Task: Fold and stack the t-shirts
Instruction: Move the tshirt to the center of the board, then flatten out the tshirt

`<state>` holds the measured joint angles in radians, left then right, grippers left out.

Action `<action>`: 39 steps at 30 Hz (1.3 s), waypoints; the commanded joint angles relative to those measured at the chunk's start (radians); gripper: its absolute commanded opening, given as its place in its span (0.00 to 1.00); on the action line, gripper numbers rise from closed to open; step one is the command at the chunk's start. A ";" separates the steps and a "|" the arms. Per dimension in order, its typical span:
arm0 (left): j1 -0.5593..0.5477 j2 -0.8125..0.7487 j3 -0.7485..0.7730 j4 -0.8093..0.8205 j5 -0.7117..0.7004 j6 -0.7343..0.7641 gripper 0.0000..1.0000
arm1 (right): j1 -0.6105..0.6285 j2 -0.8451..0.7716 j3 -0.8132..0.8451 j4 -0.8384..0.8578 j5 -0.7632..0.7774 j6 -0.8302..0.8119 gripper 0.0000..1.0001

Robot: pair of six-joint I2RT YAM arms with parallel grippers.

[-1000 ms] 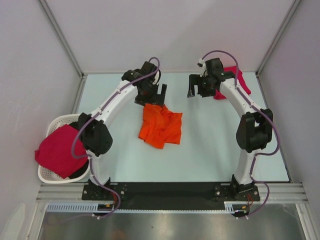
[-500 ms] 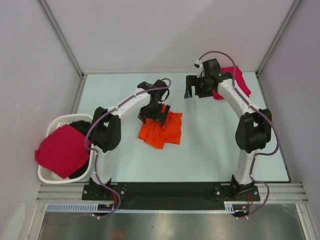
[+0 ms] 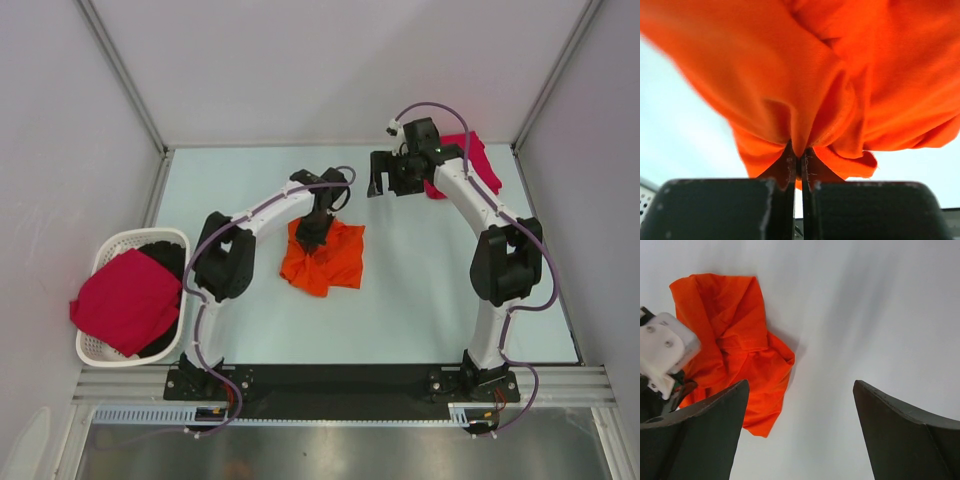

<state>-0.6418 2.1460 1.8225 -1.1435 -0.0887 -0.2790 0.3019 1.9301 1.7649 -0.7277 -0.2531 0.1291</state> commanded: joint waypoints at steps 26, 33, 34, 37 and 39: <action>0.259 -0.380 -0.135 -0.088 -0.168 -0.123 1.00 | 0.124 0.024 0.022 -0.033 -0.023 0.001 0.91; 0.127 -0.417 -0.269 -0.131 -0.097 -0.155 1.00 | 0.137 0.040 0.045 -0.030 -0.017 0.010 0.91; 0.123 -0.422 -0.305 -0.121 -0.097 -0.160 1.00 | 0.135 0.043 0.050 -0.033 -0.014 0.009 0.91; 0.116 -0.445 -0.425 -0.078 -0.121 -0.166 1.00 | 0.132 0.053 0.076 -0.048 0.006 -0.011 0.92; 0.116 -0.442 -0.481 -0.068 -0.137 -0.164 1.00 | 0.125 0.061 0.091 -0.055 0.005 -0.019 0.92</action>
<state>-0.5297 1.7275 1.4372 -1.2156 -0.2138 -0.4229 0.4339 1.9785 1.7897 -0.7578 -0.2661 0.1299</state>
